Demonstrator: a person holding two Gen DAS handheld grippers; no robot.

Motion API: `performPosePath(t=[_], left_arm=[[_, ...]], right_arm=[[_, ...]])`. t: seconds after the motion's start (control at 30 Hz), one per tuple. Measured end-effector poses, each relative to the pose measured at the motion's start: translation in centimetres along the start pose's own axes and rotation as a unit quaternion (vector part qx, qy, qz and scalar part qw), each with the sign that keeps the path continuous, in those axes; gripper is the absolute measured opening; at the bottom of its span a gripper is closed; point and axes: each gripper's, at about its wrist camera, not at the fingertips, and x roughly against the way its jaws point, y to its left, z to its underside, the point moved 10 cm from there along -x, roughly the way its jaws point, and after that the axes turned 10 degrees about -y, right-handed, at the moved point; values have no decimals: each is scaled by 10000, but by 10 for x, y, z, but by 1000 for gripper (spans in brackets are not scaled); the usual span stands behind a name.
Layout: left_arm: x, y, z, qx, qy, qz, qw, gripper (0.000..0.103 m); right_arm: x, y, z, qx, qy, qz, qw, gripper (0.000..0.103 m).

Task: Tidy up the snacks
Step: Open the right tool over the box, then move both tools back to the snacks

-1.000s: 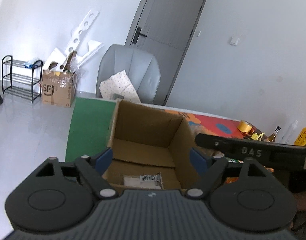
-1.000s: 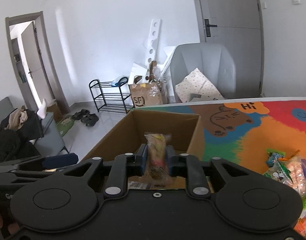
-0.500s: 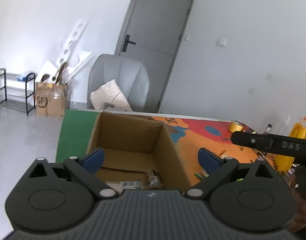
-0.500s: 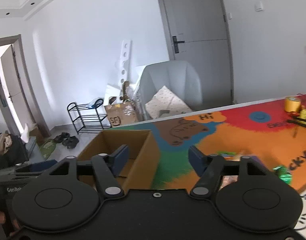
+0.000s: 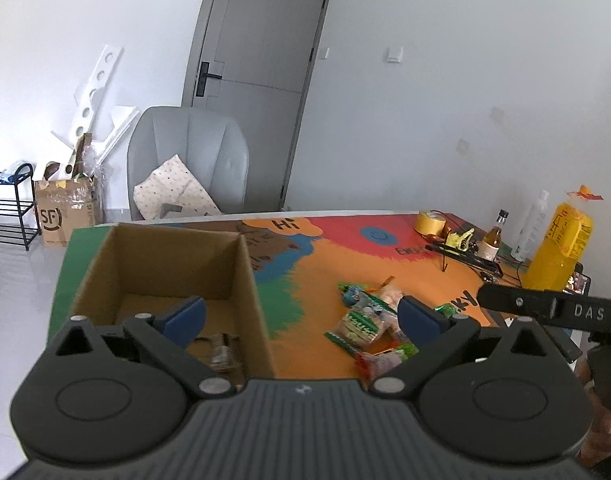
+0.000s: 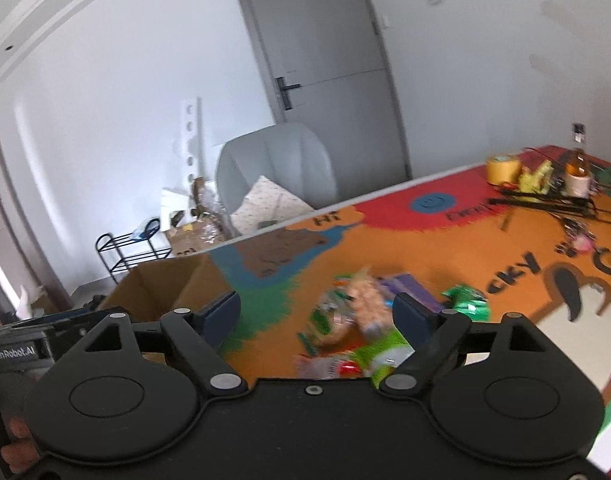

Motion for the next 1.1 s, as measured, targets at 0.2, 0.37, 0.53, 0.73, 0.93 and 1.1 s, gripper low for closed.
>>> performPosePath(t=[0.2, 0.37, 0.53, 0.73, 0.93, 1.1], left_arm=[[-11, -19, 4, 64, 95, -13, 9999, 102], [-22, -39, 11, 19, 211, 49, 9998, 102], [-37, -59, 23, -74, 362, 120, 9992, 102], [-60, -76, 40, -130, 587, 44, 9982, 100], [-83, -82, 58, -107, 789, -101, 9968, 98], [-99, -81, 75, -75, 1061, -266, 9940, 93]], right_arm=[[3, -31, 6, -172, 36, 133, 9998, 84], [2, -53, 12, -290, 73, 167, 9994, 83], [-3, -71, 18, -348, 180, 153, 9991, 79], [-19, -96, 30, -432, 435, 147, 9980, 70], [-31, -116, 35, -503, 520, 103, 9973, 70], [-47, -127, 43, -435, 687, 58, 9967, 70]])
